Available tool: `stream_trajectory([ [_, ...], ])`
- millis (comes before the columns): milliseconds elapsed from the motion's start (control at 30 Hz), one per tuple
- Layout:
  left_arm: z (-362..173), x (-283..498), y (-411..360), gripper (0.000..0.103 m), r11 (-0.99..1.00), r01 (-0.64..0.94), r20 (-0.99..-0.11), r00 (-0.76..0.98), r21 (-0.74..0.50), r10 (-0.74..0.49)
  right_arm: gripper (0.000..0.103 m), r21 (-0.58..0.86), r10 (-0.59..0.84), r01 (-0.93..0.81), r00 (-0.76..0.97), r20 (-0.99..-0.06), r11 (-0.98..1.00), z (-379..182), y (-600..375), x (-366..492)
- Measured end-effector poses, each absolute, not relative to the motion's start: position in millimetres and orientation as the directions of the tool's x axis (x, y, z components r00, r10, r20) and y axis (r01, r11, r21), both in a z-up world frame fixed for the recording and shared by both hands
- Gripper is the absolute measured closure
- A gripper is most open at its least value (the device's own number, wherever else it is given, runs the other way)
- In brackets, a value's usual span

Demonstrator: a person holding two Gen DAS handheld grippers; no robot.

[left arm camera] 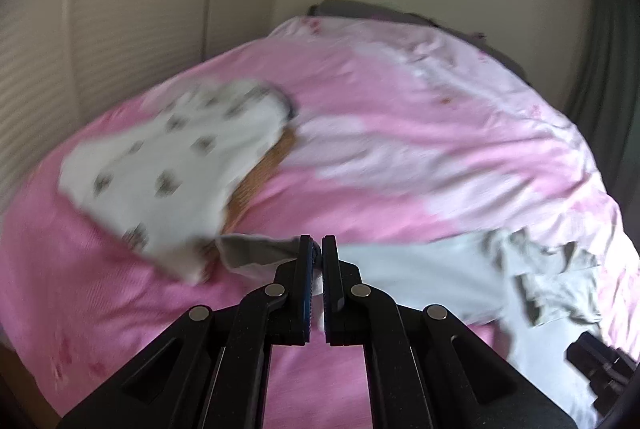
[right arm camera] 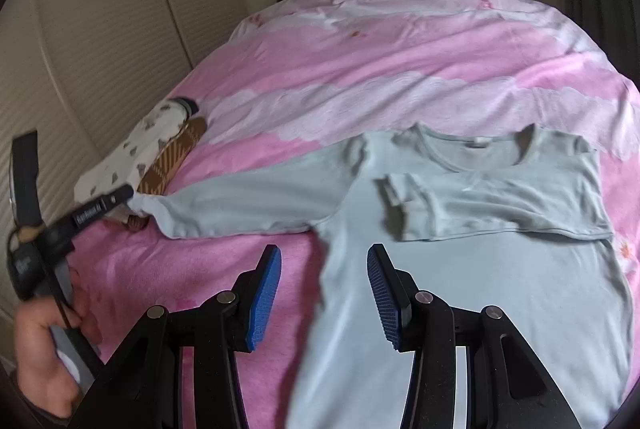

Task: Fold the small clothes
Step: 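Grasp the other sleeve cuff with the left tool, then fold the sleeve across the shirt with the left tool and release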

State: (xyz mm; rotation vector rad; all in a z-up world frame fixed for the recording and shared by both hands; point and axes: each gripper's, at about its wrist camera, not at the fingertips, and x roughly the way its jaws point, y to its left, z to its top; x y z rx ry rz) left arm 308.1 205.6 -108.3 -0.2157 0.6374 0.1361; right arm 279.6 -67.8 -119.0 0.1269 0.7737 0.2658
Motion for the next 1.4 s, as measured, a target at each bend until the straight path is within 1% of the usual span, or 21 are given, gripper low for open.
stream_trajectory([
  [133,-72.4,322.8,154.1,0.097,0.989,-0.098,-0.556,0.831,-0.113,0.019,0.057,0.235,0.270,-0.150,0.711,-0.649,0.960,-107.1,-106.9,274.7],
  [233,-47.6,335.9,94.6,0.097,0.997,0.003,-0.518,0.854,-0.072,-0.040,0.057,0.255,0.243,-0.099,0.736,-0.632,0.962,-98.3,-148.3,269.8],
  [467,-32.6,355.9,-47.8,0.097,0.975,0.220,-0.498,0.842,-0.038,-0.209,0.057,0.280,0.141,0.049,0.772,-0.620,0.959,-91.8,-253.9,257.8],
  [600,-43.5,362.1,-134.8,0.097,0.944,0.329,-0.524,0.801,-0.019,-0.290,0.057,0.295,0.085,0.137,0.771,-0.631,0.946,-101.9,-313.6,249.2],
  [733,-69.1,366.7,-205.7,0.097,0.914,0.405,-0.570,0.757,0.025,-0.320,0.057,0.306,0.058,0.190,0.759,-0.649,0.933,-113.9,-358.9,243.5],
  [867,-106.4,372.9,-246.7,0.097,0.896,0.441,-0.636,0.708,0.060,-0.306,0.057,0.312,0.044,0.224,0.744,-0.667,0.923,-128.2,-387.2,238.9],
  [967,-132.5,370.7,-259.4,0.096,0.890,0.450,-0.677,0.677,0.071,-0.289,0.057,0.320,0.048,0.236,0.734,-0.678,0.918,-137.9,-400.1,238.5],
  [1000,-136.5,370.0,-260.3,0.089,0.890,0.452,-0.684,0.669,0.066,-0.290,0.057,0.323,0.051,0.237,0.731,-0.681,0.916,-140.4,-403.5,238.3],
  [1033,-139.1,367.4,-259.9,0.070,0.890,0.453,-0.690,0.662,0.059,-0.292,0.057,0.330,0.058,0.237,0.728,-0.683,0.914,-143.1,-407.2,239.9],
  [1067,-139.1,363.3,-258.8,0.058,0.891,0.451,-0.688,0.664,0.056,-0.293,0.057,0.335,0.063,0.236,0.727,-0.684,0.912,-145.8,-408.4,240.8],
  [1100,-138.3,359.9,-257.3,0.042,0.895,0.443,-0.680,0.675,0.061,-0.287,0.057,0.338,0.069,0.233,0.726,-0.685,0.912,-147.4,-408.4,241.8],
  [1133,-135.0,354.2,-251.8,0.041,0.898,0.435,-0.662,0.694,0.070,-0.285,0.057,0.340,0.074,0.227,0.726,-0.684,0.913,-147.8,-407.5,243.1],
  [1200,-129.3,349.1,-242.3,0.041,0.899,0.431,-0.654,0.702,0.075,-0.282,0.057,0.338,0.084,0.209,0.729,-0.679,0.918,-146.9,-402.6,246.9],
  [1300,-124.3,344.8,-211.2,0.041,0.916,0.396,-0.656,0.707,0.059,-0.264,0.057,0.326,0.101,0.167,0.739,-0.666,0.931,-142.6,-390.2,255.9],
  [1400,-127.8,344.3,-168.0,0.041,0.945,0.323,-0.665,0.716,0.049,-0.210,0.057,0.301,0.115,0.116,0.750,-0.651,0.947,-139.4,-370.2,266.7],
])
